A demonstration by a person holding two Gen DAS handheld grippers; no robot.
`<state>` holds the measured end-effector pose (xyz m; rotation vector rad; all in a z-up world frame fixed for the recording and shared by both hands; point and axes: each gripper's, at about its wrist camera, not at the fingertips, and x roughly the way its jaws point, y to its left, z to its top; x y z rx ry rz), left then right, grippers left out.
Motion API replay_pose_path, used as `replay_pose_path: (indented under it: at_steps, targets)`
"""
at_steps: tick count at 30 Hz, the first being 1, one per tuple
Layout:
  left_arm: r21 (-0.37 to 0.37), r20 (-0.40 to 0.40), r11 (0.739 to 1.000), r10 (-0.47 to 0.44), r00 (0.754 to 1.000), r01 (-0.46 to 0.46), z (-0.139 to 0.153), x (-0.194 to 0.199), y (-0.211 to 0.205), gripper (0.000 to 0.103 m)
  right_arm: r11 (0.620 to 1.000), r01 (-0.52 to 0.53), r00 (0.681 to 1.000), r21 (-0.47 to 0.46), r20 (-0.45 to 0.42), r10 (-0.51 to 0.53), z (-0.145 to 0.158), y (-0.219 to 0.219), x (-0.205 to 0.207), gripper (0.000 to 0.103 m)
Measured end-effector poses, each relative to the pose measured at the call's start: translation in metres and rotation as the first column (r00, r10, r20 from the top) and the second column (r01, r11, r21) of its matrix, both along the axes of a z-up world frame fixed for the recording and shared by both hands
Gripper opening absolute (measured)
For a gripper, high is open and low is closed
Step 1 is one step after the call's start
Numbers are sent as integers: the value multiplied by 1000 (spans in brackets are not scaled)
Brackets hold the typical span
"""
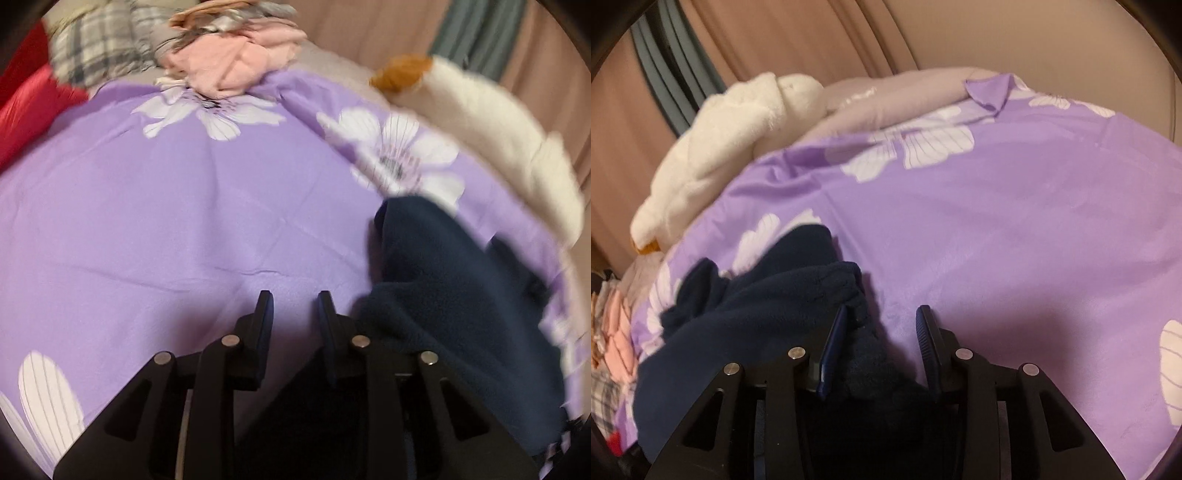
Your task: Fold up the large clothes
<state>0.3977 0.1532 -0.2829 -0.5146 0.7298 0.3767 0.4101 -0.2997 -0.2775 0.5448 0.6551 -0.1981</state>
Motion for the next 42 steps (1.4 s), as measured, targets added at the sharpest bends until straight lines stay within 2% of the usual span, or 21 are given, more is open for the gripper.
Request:
replay_pose_path:
  at_steps: [1, 2, 4, 6, 7, 9, 10, 12, 14, 16, 20, 24, 32, 34, 42]
  targets:
    - [-1, 47, 1000, -8, 999, 8, 10, -6, -2, 20, 1000, 3, 1000, -10, 30, -2, 7, 2, -5, 36]
    - [32, 84, 999, -37, 996, 34, 20, -9, -10, 20, 999, 8, 997, -38, 77, -5, 20, 5, -12, 36]
    - [158, 122, 985, -84, 989, 64, 36, -12, -32, 20, 994, 6, 986, -113, 163, 13, 43, 15, -25, 36]
    - [271, 168, 957, -157, 973, 108, 41, -16, -60, 20, 989, -15, 981, -144, 191, 43, 52, 26, -31, 36]
    - [316, 131, 939, -188, 973, 138, 37, -10, -71, 26, 989, -35, 980, -142, 187, 61, 51, 31, -30, 36]
    - [352, 14, 922, -178, 984, 162, 22, 9, -81, 25, 988, -64, 991, -141, 104, 79, 35, 38, -16, 36]
    - [334, -52, 926, -168, 984, 176, 12, 21, -80, 26, 986, -67, 997, -150, 23, 71, 17, 40, -4, 36]
    - [305, -68, 936, -160, 985, 174, 7, 25, -73, 28, 989, -59, 993, -139, -108, 44, -11, 38, 16, 37]
    - [323, -58, 935, -135, 989, 147, 9, 21, -72, 35, 995, -64, 993, -70, -99, 57, -12, 27, 18, 39]
    - [339, -79, 929, -129, 988, 148, 7, 23, -73, 34, 997, -62, 993, -46, -102, 57, -17, 23, 18, 39]
    - [325, -73, 934, -130, 989, 147, 6, 19, -70, 35, 994, -65, 991, -90, -119, 54, -14, 29, 21, 40]
    - [310, -69, 940, -128, 989, 143, 5, 19, -69, 38, 995, -68, 991, -78, -117, 59, -14, 27, 19, 41]
    - [211, -52, 972, -95, 994, 104, 1, 19, -50, 59, 995, -69, 991, -76, -117, 60, -15, 27, 18, 42]
    - [193, -48, 976, -94, 994, 102, 1, 18, -48, 60, 994, -69, 991, -79, -118, 60, -15, 27, 18, 42]
    - [199, -49, 975, -94, 994, 102, 1, 18, -46, 60, 994, -69, 991, -80, -119, 59, -15, 28, 19, 42]
